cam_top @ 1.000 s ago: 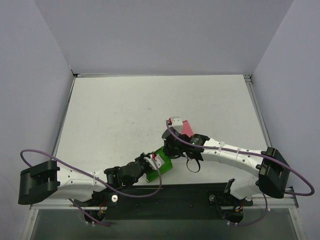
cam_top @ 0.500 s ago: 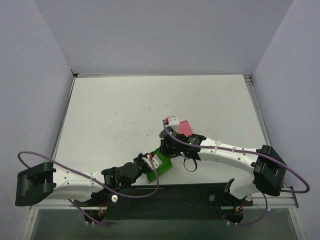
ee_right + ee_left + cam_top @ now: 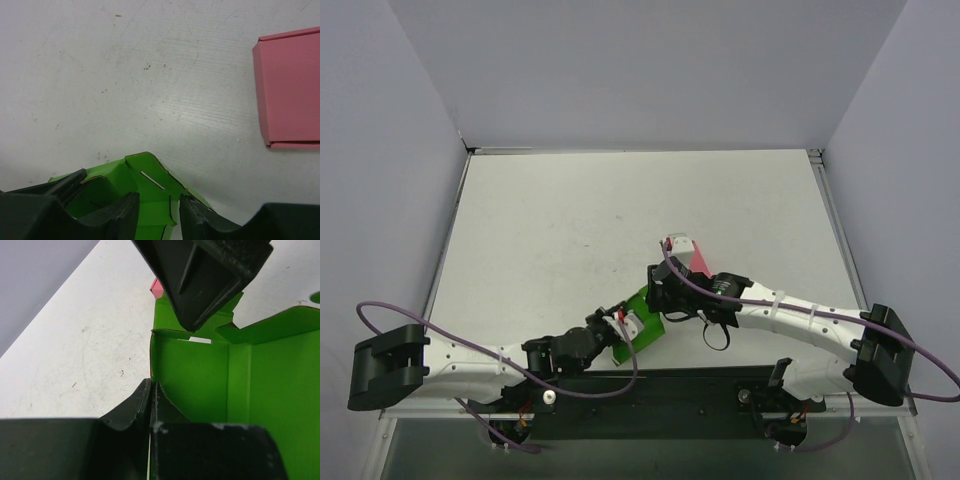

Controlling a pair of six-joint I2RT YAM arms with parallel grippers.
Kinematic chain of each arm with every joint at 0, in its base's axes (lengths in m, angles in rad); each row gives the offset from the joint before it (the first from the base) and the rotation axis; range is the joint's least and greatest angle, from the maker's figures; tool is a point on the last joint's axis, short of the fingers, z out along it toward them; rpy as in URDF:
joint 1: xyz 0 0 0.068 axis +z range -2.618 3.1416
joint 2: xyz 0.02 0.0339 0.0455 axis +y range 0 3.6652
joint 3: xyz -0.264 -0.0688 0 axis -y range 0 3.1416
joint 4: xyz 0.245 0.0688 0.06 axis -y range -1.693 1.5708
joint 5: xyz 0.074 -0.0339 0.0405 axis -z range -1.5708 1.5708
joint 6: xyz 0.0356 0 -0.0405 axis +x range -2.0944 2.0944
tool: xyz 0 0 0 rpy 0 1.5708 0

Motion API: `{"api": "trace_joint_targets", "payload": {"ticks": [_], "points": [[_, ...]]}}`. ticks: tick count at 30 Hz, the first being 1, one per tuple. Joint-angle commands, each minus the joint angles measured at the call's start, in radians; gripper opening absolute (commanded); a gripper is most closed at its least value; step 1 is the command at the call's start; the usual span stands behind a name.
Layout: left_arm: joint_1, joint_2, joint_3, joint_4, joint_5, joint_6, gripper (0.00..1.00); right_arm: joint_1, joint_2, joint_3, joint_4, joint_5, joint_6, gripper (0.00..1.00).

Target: Fold the paper box

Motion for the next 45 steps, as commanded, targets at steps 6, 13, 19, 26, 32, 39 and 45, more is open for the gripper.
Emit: {"api": "trace_joint_targets", "payload": {"ticks": [6,13,19,26,32,39,45], "points": [[-0.035,0.028,0.032,0.083,-0.086,0.046,0.0,0.019,-0.039,-0.051,-0.065,0.033,0.041,0.37],[-0.048,0.054,0.039,0.098,-0.103,0.058,0.0,0.04,-0.031,-0.071,-0.057,0.049,0.062,0.36],[-0.05,0.039,0.03,0.104,-0.092,0.059,0.0,0.042,0.007,-0.058,-0.009,0.009,0.047,0.34],[-0.051,0.034,0.027,0.107,-0.086,0.058,0.0,0.049,0.061,-0.044,0.038,-0.023,0.046,0.29],[-0.051,0.034,0.024,0.106,-0.072,0.053,0.0,0.059,0.078,-0.033,0.053,-0.005,0.02,0.22],[-0.051,0.036,0.026,0.104,-0.061,0.049,0.0,0.079,0.106,-0.03,0.115,-0.02,-0.036,0.23],[-0.048,0.048,0.021,0.113,-0.076,0.044,0.0,0.092,0.119,-0.009,0.112,-0.028,-0.047,0.24]]}}
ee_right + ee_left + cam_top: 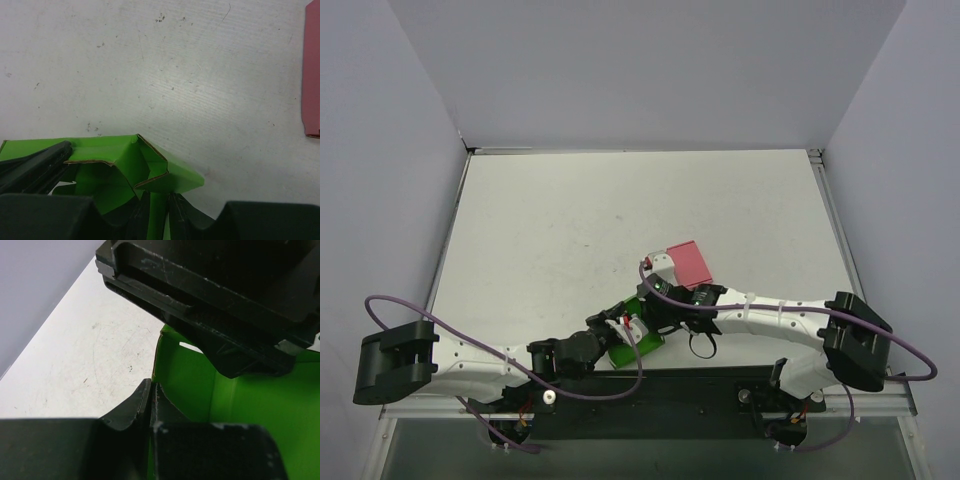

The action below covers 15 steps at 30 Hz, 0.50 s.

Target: Fold the paper box

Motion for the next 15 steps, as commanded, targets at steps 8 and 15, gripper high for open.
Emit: {"api": "trace_joint_targets", "payload": {"ticks": [8,15], "points": [[0.007,0.007,0.02,0.066,-0.014,-0.031,0.0,0.015,-0.215,0.015,-0.15,0.07,-0.058,0.52],[0.007,-0.043,0.002,0.068,0.04,-0.045,0.0,-0.145,-0.37,-0.066,-0.141,-0.071,-0.086,0.47]]}}
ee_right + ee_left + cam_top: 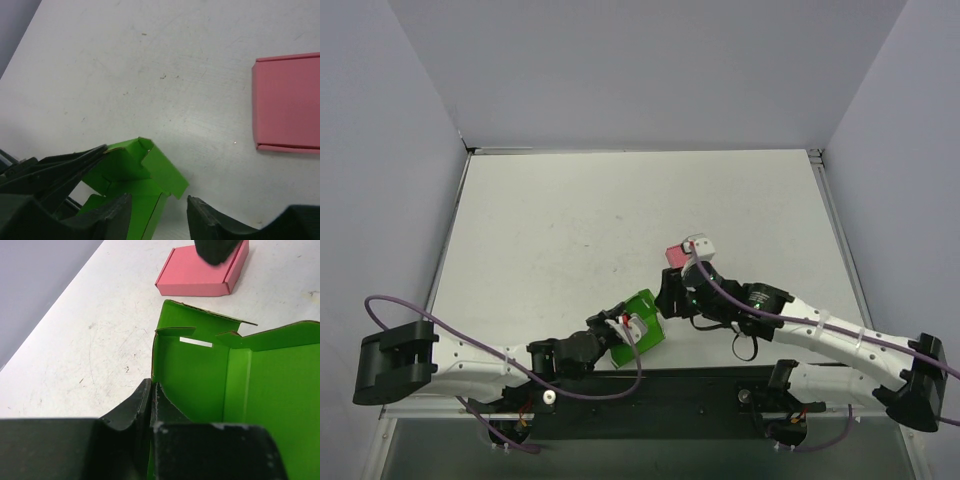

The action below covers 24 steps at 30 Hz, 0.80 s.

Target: Fold the paper box

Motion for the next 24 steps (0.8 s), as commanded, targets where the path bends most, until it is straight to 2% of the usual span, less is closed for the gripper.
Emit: {"api": "trace_joint_targets", "payload": {"ticks": [1,6,12,24], "points": [[0.005,-0.063,-0.002,0.066,0.051,-0.032,0.0,-0.137,-0.045,-0.086,0.028,-0.133,-0.035,0.42],[0.004,-0.138,-0.038,0.067,0.095,-0.054,0.0,-0.24,0.01,-0.128,0.16,-0.237,-0.062,0.37],[0.005,-0.103,-0.024,0.066,0.086,-0.052,0.0,-0.248,0.085,-0.145,0.308,-0.399,-0.062,0.37],[0.005,-0.078,-0.013,0.064,0.072,-0.049,0.0,-0.253,0.062,-0.243,0.454,-0.523,0.047,0.33]]}}
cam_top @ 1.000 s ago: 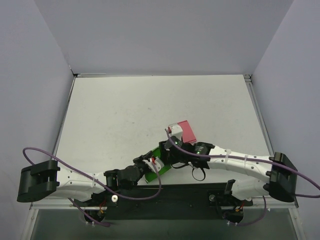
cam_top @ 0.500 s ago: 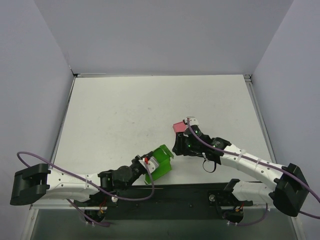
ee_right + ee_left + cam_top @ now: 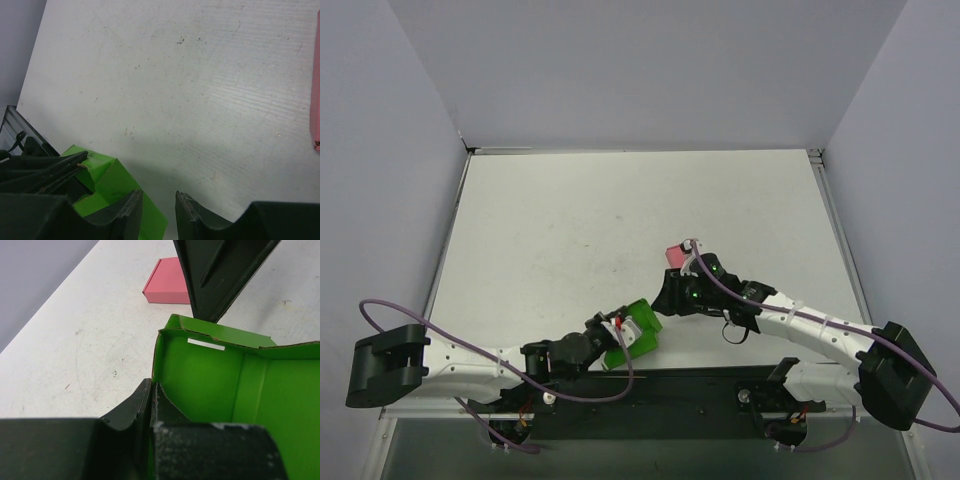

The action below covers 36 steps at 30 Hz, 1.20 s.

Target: Fold the paper box

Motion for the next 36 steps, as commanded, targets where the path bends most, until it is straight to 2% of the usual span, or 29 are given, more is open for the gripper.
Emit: {"api": "trace_joint_targets", "payload": {"ticks": [1,6,24,36], "points": [[0.005,-0.012,0.022,0.054,0.002,-0.013,0.0,0.005,-0.009,-0.046,0.128,-0.112,0.064,0.33],[0.006,-0.041,0.009,0.057,0.008,-0.017,0.0,0.005,-0.025,-0.083,0.199,-0.146,0.119,0.33],[0.005,-0.191,-0.036,0.045,0.114,-0.043,0.0,-0.036,-0.22,-0.147,0.208,-0.176,0.225,0.3],[0.005,-0.207,-0.036,0.036,0.125,-0.047,0.0,-0.073,-0.315,-0.184,0.234,-0.224,0.239,0.32]]}}
